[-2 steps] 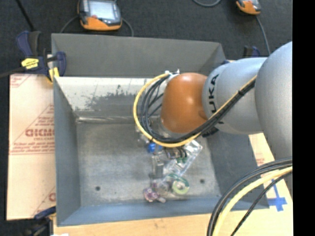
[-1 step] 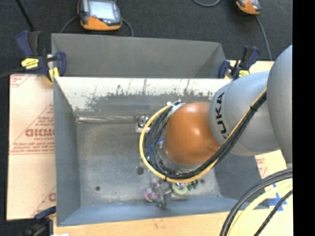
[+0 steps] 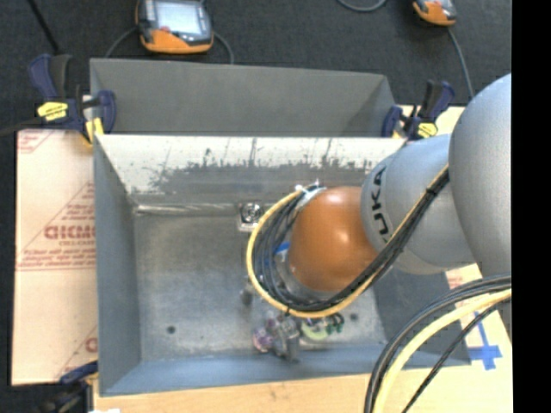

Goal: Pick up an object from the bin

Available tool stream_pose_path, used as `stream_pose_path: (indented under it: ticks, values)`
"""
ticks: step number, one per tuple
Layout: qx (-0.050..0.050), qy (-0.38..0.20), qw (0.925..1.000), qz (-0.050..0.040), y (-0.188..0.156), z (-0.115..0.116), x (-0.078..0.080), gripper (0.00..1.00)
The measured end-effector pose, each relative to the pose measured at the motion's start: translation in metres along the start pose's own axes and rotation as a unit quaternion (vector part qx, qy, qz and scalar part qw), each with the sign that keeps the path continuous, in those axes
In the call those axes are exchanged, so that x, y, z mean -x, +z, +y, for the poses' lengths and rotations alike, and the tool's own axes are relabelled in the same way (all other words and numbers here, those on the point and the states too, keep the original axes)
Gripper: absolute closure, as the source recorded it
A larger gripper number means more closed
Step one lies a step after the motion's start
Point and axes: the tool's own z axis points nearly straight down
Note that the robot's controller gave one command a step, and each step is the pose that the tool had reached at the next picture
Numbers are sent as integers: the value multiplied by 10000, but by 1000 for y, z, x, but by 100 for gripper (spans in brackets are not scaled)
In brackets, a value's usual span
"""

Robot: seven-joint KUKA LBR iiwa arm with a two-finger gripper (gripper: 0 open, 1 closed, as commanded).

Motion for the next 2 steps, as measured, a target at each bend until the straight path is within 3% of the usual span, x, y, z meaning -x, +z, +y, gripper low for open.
stream_pose_path:
  ticks: [1,2]
  values:
    - [15,10,10000,44,0,2,-3,100]
    - [-11,-83,10000,6,-146,17,35,100]
